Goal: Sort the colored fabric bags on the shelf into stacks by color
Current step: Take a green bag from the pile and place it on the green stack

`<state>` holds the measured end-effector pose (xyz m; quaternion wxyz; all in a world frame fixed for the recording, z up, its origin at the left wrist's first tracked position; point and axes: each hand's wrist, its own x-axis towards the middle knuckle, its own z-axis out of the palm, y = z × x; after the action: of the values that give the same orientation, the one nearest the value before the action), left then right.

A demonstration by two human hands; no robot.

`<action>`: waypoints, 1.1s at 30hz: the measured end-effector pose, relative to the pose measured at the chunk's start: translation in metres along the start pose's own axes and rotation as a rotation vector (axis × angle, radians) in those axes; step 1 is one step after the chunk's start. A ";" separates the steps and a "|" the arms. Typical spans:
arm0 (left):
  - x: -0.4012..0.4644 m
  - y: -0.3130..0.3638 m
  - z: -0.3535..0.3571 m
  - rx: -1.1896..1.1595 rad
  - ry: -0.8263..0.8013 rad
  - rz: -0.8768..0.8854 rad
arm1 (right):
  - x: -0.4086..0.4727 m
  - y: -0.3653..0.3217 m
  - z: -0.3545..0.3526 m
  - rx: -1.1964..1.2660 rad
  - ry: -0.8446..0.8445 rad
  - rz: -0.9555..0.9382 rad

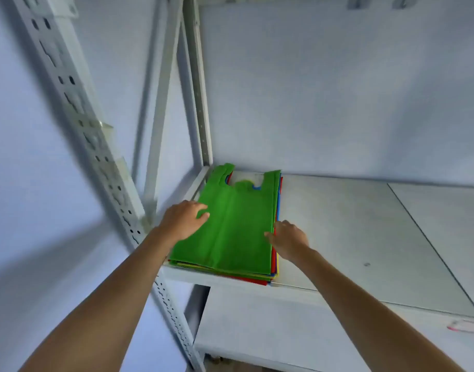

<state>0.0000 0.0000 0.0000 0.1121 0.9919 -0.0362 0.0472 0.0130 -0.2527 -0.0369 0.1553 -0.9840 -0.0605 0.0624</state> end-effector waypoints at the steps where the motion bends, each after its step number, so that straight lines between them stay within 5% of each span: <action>1: 0.006 -0.006 0.002 0.007 -0.028 -0.005 | 0.007 -0.004 0.007 -0.002 -0.017 0.044; 13: 0.054 -0.041 0.035 -0.044 -0.091 -0.002 | 0.041 -0.024 0.032 0.224 -0.064 0.438; 16: 0.058 -0.045 0.046 -0.043 -0.119 -0.026 | 0.044 -0.023 0.035 0.336 0.074 0.403; 21: 0.062 -0.048 0.058 -0.033 -0.136 -0.046 | 0.045 -0.021 0.030 0.852 0.258 0.431; 25: 0.067 -0.049 0.066 0.001 -0.120 -0.051 | 0.046 -0.011 0.021 1.366 -0.039 0.695; 28: 0.069 -0.052 0.071 0.053 -0.098 -0.035 | 0.047 -0.005 0.015 1.263 -0.056 0.694; 33: 0.076 -0.053 0.073 0.021 -0.054 -0.026 | 0.046 0.011 0.012 0.842 0.152 0.577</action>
<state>0.0862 0.0302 -0.0748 0.1013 0.9943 -0.0260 0.0193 0.0581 -0.2527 -0.0565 0.5184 -0.8146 0.2555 0.0500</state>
